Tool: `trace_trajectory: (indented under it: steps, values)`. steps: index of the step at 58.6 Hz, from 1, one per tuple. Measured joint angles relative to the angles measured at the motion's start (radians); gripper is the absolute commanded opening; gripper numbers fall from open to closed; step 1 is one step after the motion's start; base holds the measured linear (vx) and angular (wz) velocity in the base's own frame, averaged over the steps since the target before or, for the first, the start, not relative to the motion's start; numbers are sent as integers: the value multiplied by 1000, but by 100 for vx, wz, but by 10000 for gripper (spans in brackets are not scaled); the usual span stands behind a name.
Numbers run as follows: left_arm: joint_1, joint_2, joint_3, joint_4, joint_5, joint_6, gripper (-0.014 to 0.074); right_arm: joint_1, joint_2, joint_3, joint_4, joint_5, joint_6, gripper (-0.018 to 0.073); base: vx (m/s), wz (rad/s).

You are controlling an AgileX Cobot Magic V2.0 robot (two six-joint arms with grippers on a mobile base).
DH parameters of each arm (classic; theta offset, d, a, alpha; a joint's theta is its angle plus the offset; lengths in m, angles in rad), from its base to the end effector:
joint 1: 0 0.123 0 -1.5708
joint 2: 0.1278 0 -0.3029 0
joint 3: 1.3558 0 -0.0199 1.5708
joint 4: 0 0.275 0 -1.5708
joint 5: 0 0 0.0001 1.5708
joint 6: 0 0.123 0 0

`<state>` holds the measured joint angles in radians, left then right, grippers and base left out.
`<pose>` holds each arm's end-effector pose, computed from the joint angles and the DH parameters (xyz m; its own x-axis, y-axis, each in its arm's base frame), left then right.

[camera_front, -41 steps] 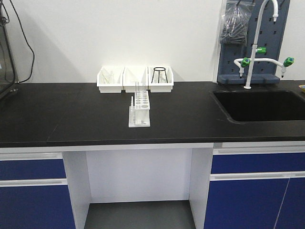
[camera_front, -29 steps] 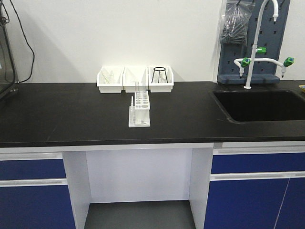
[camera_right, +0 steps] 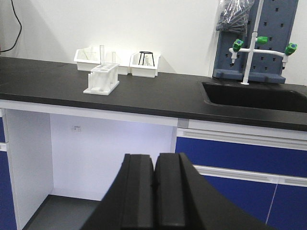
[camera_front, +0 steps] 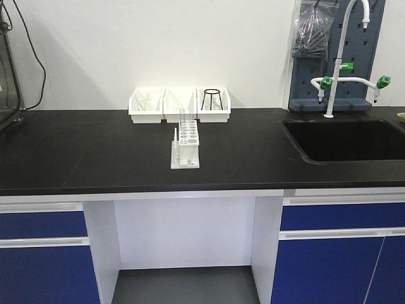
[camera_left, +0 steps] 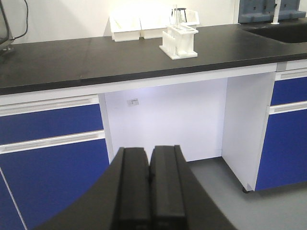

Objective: Flip and reinsert test tube from rack
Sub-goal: 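Drive the base forward toward the white test tube rack on the bench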

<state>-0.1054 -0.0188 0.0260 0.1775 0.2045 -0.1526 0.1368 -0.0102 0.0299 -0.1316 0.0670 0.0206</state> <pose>0.0934 -0.0054 0.1828 -0.1189 0.0340 -0.9923 0.0723 0.9971 0.0255 0.0945 0.0119 0.1970 0.0152 -0.1094 -0.9939 -0.1268 0.9858 -0.1105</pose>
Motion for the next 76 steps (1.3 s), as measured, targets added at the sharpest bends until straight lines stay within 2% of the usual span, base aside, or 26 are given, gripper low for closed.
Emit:
trace_trajectory:
  steps: [31,76]
  values:
    - [0,0,0,0,0,0,-6,0,0,0,0,0,0,-11,10,2]
    - [0,0,0,0,0,0,-6,0,0,0,0,0,0,-11,33,5]
